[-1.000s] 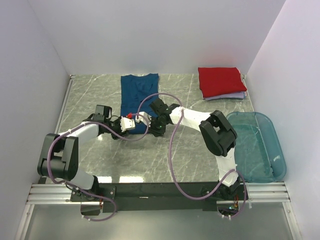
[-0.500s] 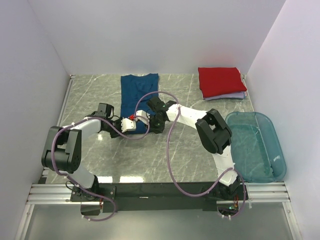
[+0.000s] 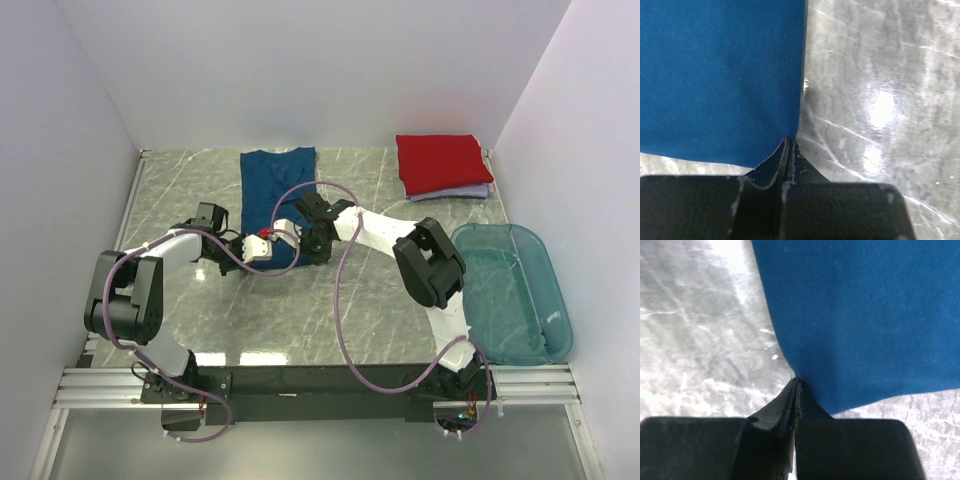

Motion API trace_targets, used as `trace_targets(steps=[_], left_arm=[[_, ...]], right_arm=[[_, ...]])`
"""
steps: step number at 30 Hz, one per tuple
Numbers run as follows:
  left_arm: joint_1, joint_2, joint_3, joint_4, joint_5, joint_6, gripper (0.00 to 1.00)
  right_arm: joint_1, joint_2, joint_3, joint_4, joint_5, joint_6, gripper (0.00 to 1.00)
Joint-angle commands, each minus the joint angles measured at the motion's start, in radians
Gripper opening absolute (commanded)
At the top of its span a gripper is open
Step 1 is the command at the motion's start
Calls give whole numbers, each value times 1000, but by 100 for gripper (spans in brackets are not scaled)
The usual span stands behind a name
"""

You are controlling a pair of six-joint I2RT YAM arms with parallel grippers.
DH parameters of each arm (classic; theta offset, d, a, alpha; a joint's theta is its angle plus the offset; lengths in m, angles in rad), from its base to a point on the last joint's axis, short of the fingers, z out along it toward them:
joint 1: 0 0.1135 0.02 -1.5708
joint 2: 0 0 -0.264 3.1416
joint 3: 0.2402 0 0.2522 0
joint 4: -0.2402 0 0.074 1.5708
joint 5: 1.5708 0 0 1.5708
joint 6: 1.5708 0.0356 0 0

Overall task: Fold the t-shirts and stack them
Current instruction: Fold the tshirt

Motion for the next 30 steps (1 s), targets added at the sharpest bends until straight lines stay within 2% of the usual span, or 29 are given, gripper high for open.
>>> trace_targets(steps=[1, 13, 16, 17, 20, 30], left_arm=[[-3, -75, 19, -66, 79, 19, 1], [-3, -193, -40, -111, 96, -6, 1], [-3, -188, -60, -91, 91, -21, 1], [-3, -185, -62, -88, 90, -26, 1], [-3, -178, -65, -85, 85, -29, 1], [-3, -182, -86, -68, 73, -32, 1]], right_arm=[[-9, -114, 14, -43, -66, 32, 0], [-9, -226, -124, -14, -86, 41, 0], [-8, -219, -160, 28, -54, 29, 15], [-8, -214, -168, 65, -42, 27, 27], [-2, -188, -158, 96, -14, 21, 45], [46, -145, -171, 119, -11, -20, 47]])
